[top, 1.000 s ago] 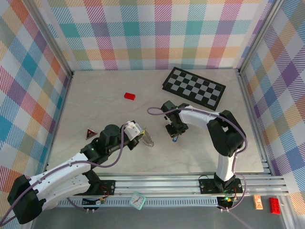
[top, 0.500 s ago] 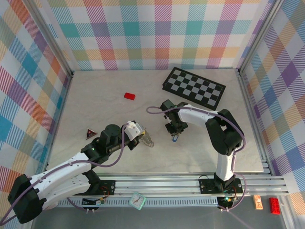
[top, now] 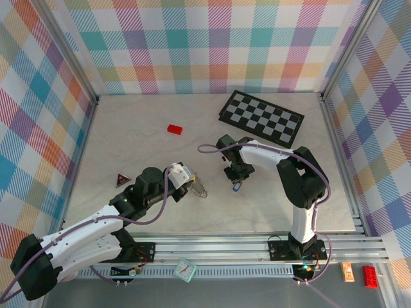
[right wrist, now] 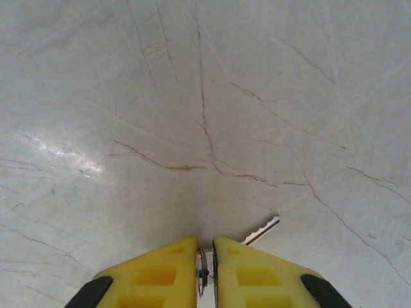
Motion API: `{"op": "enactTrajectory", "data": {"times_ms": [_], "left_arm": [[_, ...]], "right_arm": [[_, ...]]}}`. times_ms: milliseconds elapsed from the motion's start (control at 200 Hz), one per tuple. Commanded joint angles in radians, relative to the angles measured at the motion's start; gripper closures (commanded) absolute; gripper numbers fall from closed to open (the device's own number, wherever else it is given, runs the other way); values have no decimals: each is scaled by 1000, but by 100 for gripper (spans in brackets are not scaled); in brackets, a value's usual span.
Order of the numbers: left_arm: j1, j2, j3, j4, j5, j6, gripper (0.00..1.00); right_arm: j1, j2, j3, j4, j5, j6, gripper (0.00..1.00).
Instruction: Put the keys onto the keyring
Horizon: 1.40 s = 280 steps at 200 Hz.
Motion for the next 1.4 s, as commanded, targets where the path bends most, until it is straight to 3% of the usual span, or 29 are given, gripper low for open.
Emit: {"op": "enactTrajectory", "data": {"times_ms": [0, 320, 520, 695, 845, 1185, 1395], "left_arm": [[-7, -2, 18, 36, 23, 16, 100], [-7, 3, 20, 40, 25, 17, 100], [-7, 2, 20, 40, 25, 17, 100], [-7, 1, 22, 35, 25, 17, 100], [-7, 2, 45, -7, 34, 0, 100], [-7, -14, 82, -74, 79, -60, 100], [-7, 18, 120, -89, 118, -128, 100]], "right_arm": [[6, 6, 32, -41, -3, -7, 85], [5, -3, 33, -53, -12, -3, 88], [6, -3, 39, -69, -17, -4, 100], [5, -41, 47, -78, -42, 5, 100], [13, -189, -1, -16, -109, 1, 100], [12, -668, -256, 330, -411, 11, 100], [12, -819, -348, 471, -554, -52, 100]]}}
